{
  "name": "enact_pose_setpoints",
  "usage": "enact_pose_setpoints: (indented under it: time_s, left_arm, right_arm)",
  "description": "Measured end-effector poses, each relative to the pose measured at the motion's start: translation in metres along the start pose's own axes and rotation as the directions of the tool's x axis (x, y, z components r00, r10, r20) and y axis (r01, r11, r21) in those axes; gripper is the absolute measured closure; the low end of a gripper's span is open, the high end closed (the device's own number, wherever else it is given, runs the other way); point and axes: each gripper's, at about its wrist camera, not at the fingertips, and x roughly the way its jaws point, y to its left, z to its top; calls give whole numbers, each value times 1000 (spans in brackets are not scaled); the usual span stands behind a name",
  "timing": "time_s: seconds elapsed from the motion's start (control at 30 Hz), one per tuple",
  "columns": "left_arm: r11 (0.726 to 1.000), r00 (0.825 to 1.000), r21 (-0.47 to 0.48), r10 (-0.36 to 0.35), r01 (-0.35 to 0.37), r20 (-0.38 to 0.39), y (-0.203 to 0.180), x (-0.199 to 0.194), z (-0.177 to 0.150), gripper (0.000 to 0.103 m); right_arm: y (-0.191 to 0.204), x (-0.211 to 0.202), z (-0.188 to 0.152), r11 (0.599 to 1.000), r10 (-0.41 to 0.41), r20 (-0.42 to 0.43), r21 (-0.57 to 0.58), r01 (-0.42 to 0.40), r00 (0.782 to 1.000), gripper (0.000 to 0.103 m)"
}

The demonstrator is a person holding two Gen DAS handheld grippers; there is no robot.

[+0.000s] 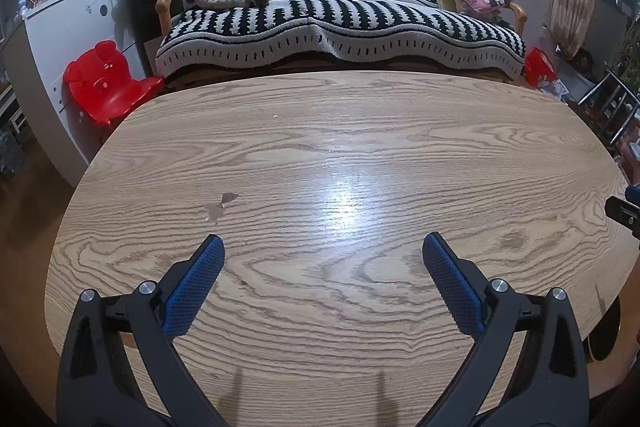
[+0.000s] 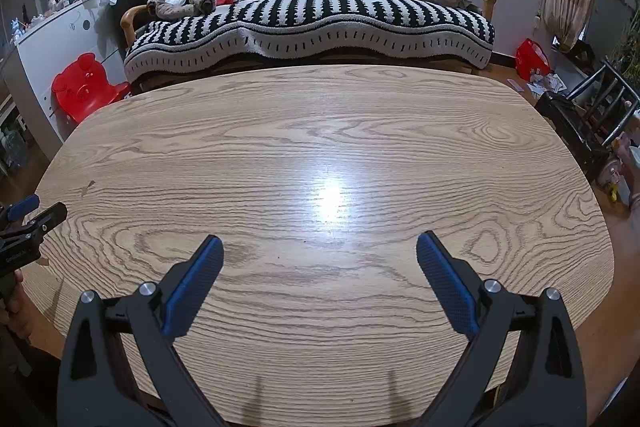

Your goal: Collect trash

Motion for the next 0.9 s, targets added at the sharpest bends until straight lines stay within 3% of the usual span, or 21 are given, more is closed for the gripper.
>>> enact_pose_setpoints:
  time_s: [0.9]
  left_arm:
    - [1000, 1000, 3, -2, 2, -5, -4, 1, -1, 7]
  right_arm:
    - [-2, -1, 0, 1000, -1, 1, 0, 1, 1000, 9]
